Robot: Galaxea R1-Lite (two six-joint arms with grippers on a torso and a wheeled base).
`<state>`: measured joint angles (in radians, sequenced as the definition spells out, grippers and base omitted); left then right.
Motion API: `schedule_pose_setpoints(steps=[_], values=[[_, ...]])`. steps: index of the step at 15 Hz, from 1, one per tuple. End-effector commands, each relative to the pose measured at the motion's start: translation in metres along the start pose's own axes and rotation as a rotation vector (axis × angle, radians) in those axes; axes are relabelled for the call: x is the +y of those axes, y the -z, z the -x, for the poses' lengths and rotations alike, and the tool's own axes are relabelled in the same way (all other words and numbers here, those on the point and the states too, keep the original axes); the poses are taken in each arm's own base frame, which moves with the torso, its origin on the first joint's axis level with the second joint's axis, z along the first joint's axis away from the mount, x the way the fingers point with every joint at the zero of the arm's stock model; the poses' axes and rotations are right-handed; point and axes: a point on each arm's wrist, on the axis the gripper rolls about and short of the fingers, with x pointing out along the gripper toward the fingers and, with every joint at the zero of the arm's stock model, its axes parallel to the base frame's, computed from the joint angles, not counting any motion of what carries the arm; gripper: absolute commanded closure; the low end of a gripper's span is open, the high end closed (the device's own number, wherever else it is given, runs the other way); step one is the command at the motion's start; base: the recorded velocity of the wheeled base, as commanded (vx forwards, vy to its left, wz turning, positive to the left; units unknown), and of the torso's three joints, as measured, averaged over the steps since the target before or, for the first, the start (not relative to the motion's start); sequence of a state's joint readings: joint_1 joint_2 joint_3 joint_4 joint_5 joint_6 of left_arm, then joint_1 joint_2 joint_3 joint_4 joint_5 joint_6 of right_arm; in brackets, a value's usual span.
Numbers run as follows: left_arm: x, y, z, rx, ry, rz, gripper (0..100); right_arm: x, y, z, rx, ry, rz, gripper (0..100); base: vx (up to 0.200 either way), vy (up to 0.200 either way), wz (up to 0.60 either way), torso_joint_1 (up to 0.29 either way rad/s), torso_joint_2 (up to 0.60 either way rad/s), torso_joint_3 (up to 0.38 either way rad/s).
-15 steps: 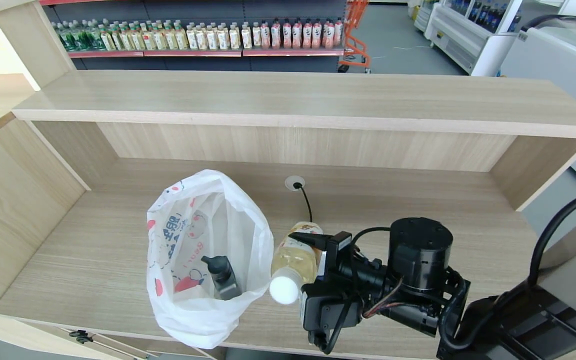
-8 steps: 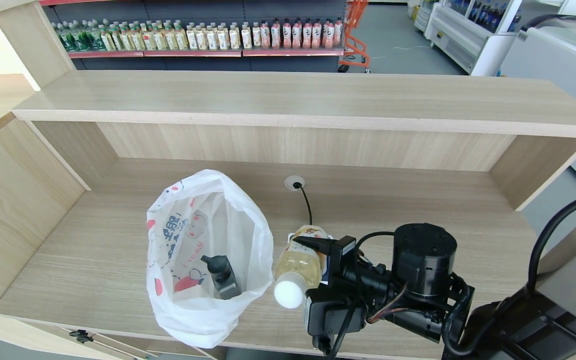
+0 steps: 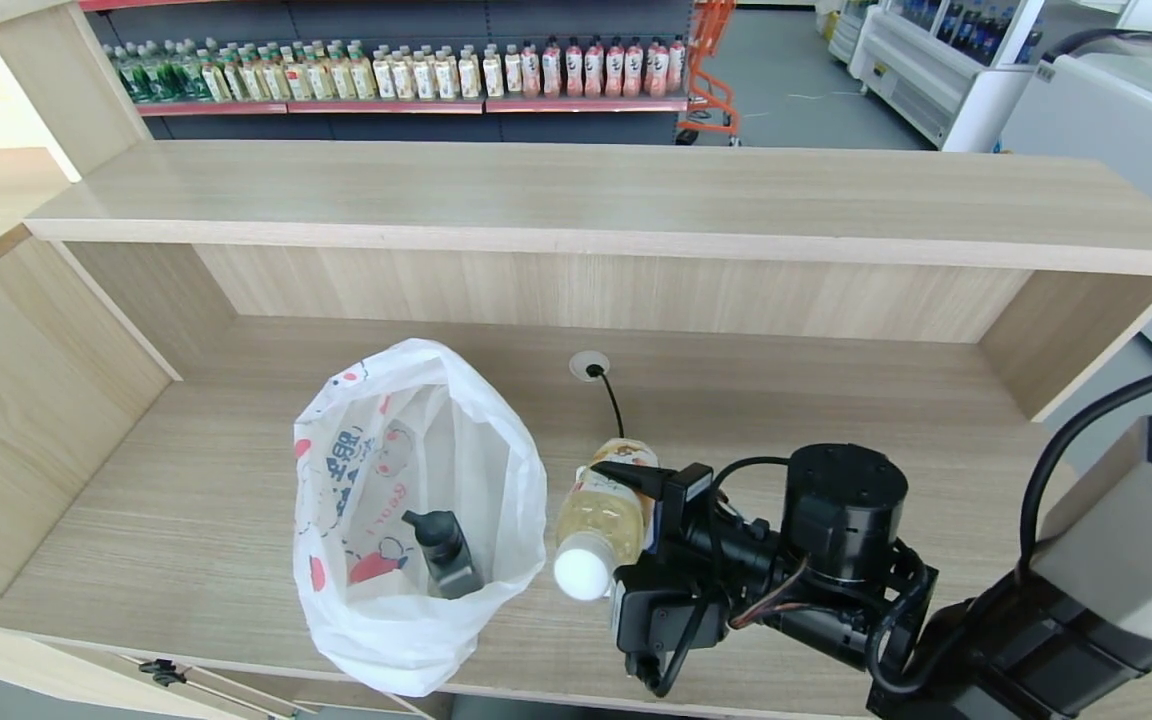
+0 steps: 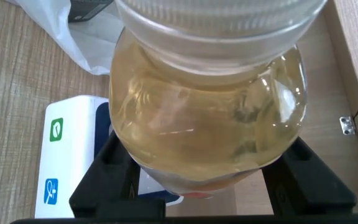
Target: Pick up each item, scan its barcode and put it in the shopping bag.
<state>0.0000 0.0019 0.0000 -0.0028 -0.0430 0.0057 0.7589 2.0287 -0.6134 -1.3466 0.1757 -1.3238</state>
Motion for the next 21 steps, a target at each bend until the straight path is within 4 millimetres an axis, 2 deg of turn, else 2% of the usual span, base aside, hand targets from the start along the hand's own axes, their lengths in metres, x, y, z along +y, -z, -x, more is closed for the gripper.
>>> schedule_pose_setpoints(steps=[1, 5, 11, 12, 15, 16, 18, 20, 21], values=[[0.000, 0.000, 0.000, -0.001, 0.000, 0.000, 0, 0.010, 0.007, -0.005, 0.008, -0.015, -0.005, 100, 0.000, 0.000, 0.00, 0.000, 0.00, 0.000], [0.000, 0.000, 0.000, -0.001, 0.000, 0.000, 0, 0.013, 0.008, -0.010, 0.003, -0.015, -0.005, 100, 0.000, 0.000, 0.00, 0.000, 0.00, 0.000], [0.000, 0.000, 0.000, -0.001, 0.000, -0.002, 0, 0.001, 0.001, -0.016, -0.021, 0.033, 0.002, 100, 0.000, 0.000, 0.00, 0.000, 0.00, 0.000], [0.000, 0.000, 0.000, -0.001, 0.000, -0.002, 0, -0.008, -0.007, -0.017, -0.038, 0.062, 0.001, 100, 0.000, 0.000, 0.00, 0.000, 0.00, 0.000], [0.000, 0.000, 0.000, -0.001, 0.000, -0.003, 0, -0.058, -0.047, -0.021, -0.061, 0.206, -0.102, 100, 0.000, 0.000, 0.00, 0.000, 0.00, 0.000], [0.000, 0.000, 0.000, -0.001, 0.000, 0.000, 0, -0.094, -0.064, -0.019, -0.025, 0.293, -0.228, 100, 0.000, 0.000, 0.00, 0.000, 0.00, 0.000], [0.000, 0.000, 0.000, -0.001, 0.000, 0.000, 0, -0.130, -0.071, -0.020, 0.047, 0.448, -0.446, 100, 0.000, 0.000, 0.00, 0.000, 0.00, 0.000], [0.000, 0.000, 0.000, -0.001, 0.000, 0.000, 0, -0.142, -0.068, -0.019, 0.102, 0.490, -0.670, 100, 0.000, 0.000, 0.00, 0.000, 0.00, 0.000], [0.000, 0.000, 0.000, -0.001, 0.000, 0.000, 0, -0.139, -0.066, -0.019, 0.125, 0.494, -0.795, 100, 0.000, 0.000, 0.00, 0.000, 0.00, 0.000]])
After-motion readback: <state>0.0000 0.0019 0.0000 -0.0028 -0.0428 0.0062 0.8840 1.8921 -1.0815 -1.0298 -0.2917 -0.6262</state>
